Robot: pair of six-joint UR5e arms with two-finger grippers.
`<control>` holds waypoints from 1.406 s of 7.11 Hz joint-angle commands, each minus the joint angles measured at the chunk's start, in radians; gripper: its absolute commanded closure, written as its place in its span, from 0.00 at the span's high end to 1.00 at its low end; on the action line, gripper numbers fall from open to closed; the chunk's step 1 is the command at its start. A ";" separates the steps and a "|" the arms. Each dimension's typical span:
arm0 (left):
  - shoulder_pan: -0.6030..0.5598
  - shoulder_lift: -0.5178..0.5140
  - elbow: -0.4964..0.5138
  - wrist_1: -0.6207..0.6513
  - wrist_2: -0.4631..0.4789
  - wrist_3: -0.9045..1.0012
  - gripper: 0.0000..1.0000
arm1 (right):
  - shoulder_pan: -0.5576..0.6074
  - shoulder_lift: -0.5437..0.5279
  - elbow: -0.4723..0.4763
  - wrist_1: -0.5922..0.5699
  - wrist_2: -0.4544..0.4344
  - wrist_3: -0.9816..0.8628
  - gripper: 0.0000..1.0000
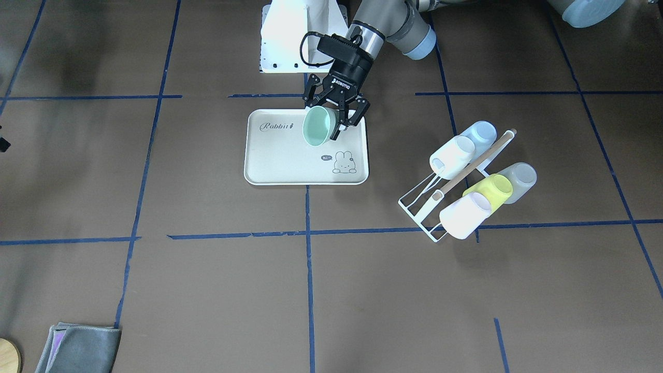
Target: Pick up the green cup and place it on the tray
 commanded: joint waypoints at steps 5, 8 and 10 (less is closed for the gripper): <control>0.045 -0.061 0.193 -0.241 0.009 -0.053 0.66 | 0.201 -0.026 0.004 -0.354 0.001 -0.618 1.00; 0.067 -0.081 0.237 -0.244 0.153 -0.055 0.66 | 0.201 -0.029 0.004 -0.352 0.003 -0.618 1.00; 0.092 -0.092 0.245 -0.245 0.170 -0.056 0.66 | 0.201 -0.029 0.004 -0.352 0.002 -0.617 1.00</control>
